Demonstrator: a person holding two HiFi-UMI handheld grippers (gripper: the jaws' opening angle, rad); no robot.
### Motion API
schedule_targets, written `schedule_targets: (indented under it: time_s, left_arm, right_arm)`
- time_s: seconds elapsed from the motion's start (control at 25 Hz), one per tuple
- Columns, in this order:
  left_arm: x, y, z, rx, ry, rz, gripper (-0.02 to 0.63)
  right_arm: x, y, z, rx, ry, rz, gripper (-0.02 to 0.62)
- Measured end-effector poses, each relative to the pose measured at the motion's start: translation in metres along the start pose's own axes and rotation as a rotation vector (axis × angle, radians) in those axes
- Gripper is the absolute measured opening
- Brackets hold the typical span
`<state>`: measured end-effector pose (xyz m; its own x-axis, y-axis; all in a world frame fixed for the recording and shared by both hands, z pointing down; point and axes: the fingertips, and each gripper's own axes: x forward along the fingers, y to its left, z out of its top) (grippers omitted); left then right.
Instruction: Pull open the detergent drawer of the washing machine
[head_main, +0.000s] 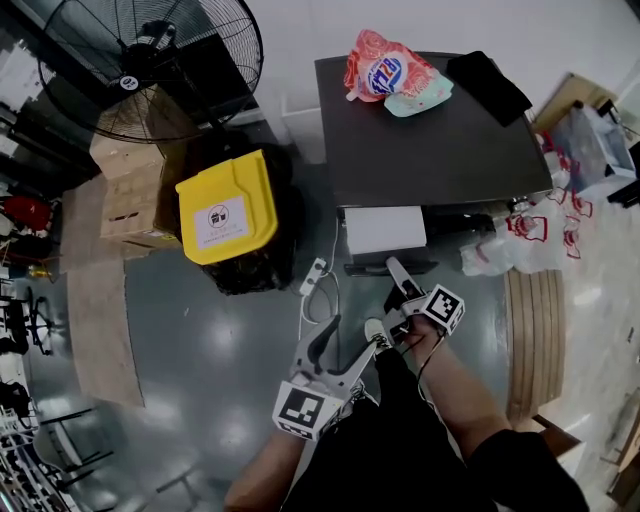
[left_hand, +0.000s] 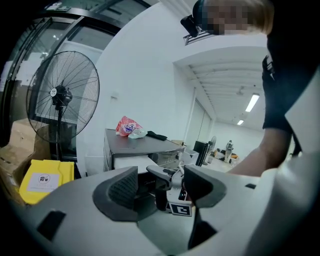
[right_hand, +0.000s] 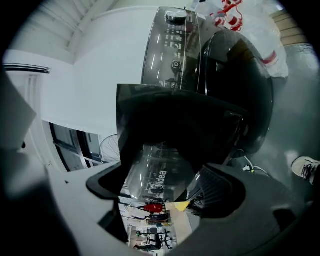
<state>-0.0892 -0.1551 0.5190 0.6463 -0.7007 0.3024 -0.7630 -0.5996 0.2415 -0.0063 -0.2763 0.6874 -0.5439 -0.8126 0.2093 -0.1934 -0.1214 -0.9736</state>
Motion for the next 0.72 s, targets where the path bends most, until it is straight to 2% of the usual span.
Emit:
schedule_targets:
  time_s: [0.4, 0.48, 0.72]
  left_arm:
    - [-0.025, -0.019, -0.009, 0.025, -0.014, -0.004, 0.272]
    - [-0.031, -0.023, -0.010, 0.022, -0.009, -0.005, 0.273]
    - [-0.055, -0.034, -0.012, 0.028, -0.023, -0.002, 0.273]
  right_arm:
    - [-0.019, -0.001, -0.011, 0.012, -0.025, 0.008, 0.469]
    - [-0.023, -0.003, -0.014, 0.006, -0.029, -0.016, 0.469]
    - [-0.052, -0.002, -0.039, -0.043, -0.002, -0.013, 0.432]
